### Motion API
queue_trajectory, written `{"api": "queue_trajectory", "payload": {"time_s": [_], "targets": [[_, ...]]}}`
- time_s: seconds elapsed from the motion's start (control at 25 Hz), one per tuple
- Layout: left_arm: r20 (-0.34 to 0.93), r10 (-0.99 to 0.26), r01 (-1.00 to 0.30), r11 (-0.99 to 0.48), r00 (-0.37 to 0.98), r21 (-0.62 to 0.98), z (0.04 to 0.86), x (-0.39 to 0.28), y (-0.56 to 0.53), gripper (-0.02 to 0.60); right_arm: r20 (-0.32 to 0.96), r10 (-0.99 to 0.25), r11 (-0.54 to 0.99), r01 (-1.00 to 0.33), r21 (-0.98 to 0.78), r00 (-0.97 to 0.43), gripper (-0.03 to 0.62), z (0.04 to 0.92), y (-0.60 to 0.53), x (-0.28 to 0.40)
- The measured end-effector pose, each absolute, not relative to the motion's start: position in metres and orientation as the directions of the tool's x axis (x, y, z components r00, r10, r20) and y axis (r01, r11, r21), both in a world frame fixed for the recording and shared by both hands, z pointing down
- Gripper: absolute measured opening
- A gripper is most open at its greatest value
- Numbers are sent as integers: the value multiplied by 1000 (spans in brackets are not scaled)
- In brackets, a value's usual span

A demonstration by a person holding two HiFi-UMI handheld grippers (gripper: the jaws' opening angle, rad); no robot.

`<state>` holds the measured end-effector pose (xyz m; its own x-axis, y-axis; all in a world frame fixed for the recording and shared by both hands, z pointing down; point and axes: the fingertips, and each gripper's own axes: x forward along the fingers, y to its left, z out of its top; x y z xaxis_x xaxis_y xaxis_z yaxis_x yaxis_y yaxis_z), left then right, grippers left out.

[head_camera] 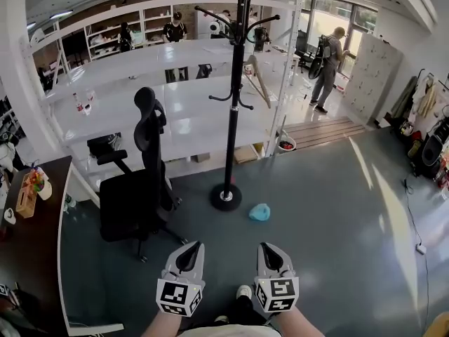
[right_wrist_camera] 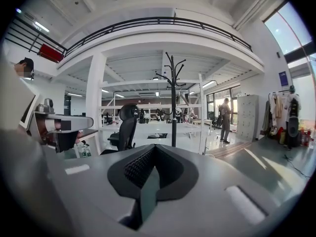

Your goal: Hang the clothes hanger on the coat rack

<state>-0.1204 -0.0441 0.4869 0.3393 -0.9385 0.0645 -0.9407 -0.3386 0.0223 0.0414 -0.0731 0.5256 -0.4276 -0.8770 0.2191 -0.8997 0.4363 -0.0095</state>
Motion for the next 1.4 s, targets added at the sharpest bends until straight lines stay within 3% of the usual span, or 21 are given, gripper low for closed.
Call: {"api": "queue_trajectory", "payload": {"time_s": [0.56,1.4], "targets": [[0,-940,-940,-341,341,5,463,-132,1,2,207,-880,436,-900,-5,-428,26,514,-27,30],[17,-940,-940,-341,341,-6,464,-128,9,2,209,-883,428,-904,-10,-420,25,510,-20,39]]}}
